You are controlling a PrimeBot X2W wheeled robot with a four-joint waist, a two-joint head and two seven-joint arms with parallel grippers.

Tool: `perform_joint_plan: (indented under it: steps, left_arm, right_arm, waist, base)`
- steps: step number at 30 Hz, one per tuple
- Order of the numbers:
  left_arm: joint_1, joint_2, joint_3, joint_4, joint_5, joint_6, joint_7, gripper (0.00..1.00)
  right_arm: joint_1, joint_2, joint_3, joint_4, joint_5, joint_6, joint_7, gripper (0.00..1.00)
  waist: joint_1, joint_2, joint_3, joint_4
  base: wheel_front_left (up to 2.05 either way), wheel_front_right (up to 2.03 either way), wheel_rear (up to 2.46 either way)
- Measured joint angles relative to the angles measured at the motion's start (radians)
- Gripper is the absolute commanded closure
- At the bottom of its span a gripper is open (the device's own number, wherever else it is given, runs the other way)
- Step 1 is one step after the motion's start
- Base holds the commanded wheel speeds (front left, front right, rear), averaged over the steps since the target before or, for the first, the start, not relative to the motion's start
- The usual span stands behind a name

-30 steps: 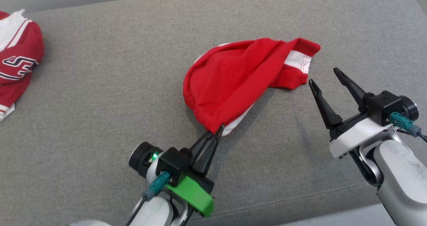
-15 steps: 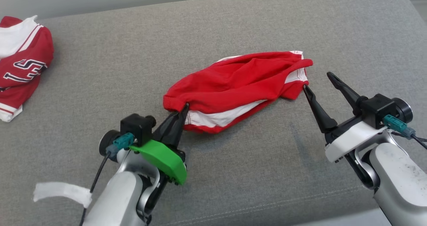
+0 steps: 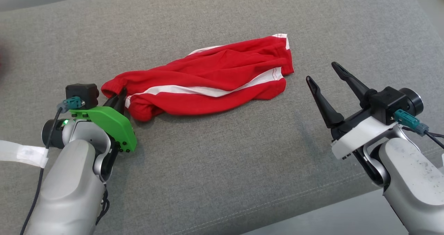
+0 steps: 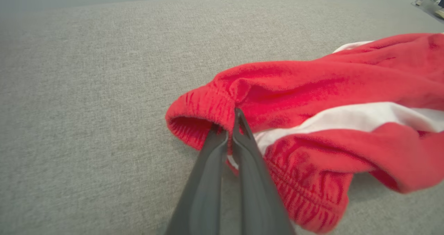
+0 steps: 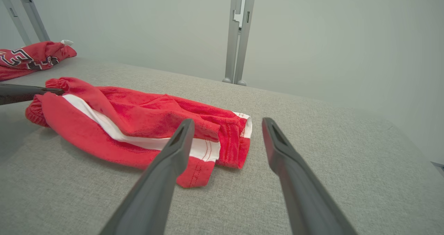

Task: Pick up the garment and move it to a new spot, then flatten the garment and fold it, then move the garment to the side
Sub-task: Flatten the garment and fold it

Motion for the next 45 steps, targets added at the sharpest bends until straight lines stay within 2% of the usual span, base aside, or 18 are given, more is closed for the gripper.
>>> perform_joint_plan:
  steps: [2,3,5,6,12,20,26,33,39,40,45]
  left_arm:
    - [-0.013,0.011,-0.001,0.039,-0.009,-0.009,-0.008,1.00]
    - [-0.019,0.014,-0.006,0.053,-0.014,-0.010,-0.010,0.91]
    - [-0.029,0.017,-0.017,0.065,-0.018,-0.017,-0.025,0.36]
    - [-0.031,0.018,-0.021,0.067,-0.021,-0.018,-0.037,0.00]
    - [-0.017,0.018,-0.062,0.013,-0.052,-0.021,-0.124,0.00]
    - [0.148,0.033,-0.072,-0.176,-0.086,-0.015,-0.186,0.00]
    - [0.301,0.043,-0.063,-0.337,-0.095,0.047,-0.203,0.00]
    - [0.405,0.041,-0.036,-0.481,-0.099,0.124,-0.238,0.00]
    - [0.447,0.036,-0.030,-0.539,-0.088,0.158,-0.246,0.00]
    - [0.449,0.030,-0.031,-0.560,-0.087,0.162,-0.250,0.00]
    - [0.449,0.019,-0.041,-0.598,-0.068,0.175,-0.255,0.00]
  right_arm:
    - [-0.001,0.001,-0.003,-0.001,-0.002,0.000,-0.002,0.00]
    - [-0.002,0.001,-0.007,-0.001,-0.002,0.000,-0.004,0.00]
    - [-0.002,0.000,-0.015,0.001,-0.003,0.000,-0.005,0.00]
    - [-0.002,0.000,-0.019,0.002,-0.004,0.000,-0.006,0.00]
    - [0.004,0.012,-0.052,0.004,-0.022,0.000,-0.012,0.00]
    - [0.033,0.014,-0.128,0.002,-0.058,0.000,-0.013,0.00]
    - [0.076,0.030,-0.212,0.001,-0.094,0.000,-0.013,0.00]
    - [0.111,0.059,-0.253,-0.008,-0.132,0.000,-0.013,0.00]
    - [0.112,0.064,-0.211,0.032,-0.206,0.000,-0.004,0.00]
    - [0.105,0.059,-0.184,0.066,-0.243,0.000,0.005,0.00]
    - [0.047,0.061,-0.115,0.207,-0.225,0.000,0.009,0.00]
  waist:
    - [0.0000,0.0000,0.017,-0.011]
    - [0.0000,0.0000,0.024,-0.015]
    - [0.0000,0.0000,0.038,-0.021]
    - [0.0000,0.0000,0.042,-0.022]
    - [0.0000,0.0000,0.035,0.006]
    - [0.0000,0.0000,-0.001,0.053]
    - [0.0000,0.0000,-0.031,0.084]
    - [0.0000,0.0000,-0.059,0.106]
    - [0.0000,0.0000,-0.063,0.121]
    - [0.0000,0.0000,-0.060,0.129]
    - [0.0000,0.0000,-0.049,0.162]
  base:
    - [0.00,0.00,0.00]
    - [0.00,0.00,0.00]
    - [0.00,0.00,0.00]
    - [0.00,0.00,0.00]
    - [0.00,0.00,0.00]
    - [0.00,0.00,0.00]
    - [0.00,0.00,0.00]
    - [0.00,0.00,0.00]
    - [0.00,0.00,0.00]
    - [0.00,0.00,0.00]
    - [0.00,0.00,0.00]
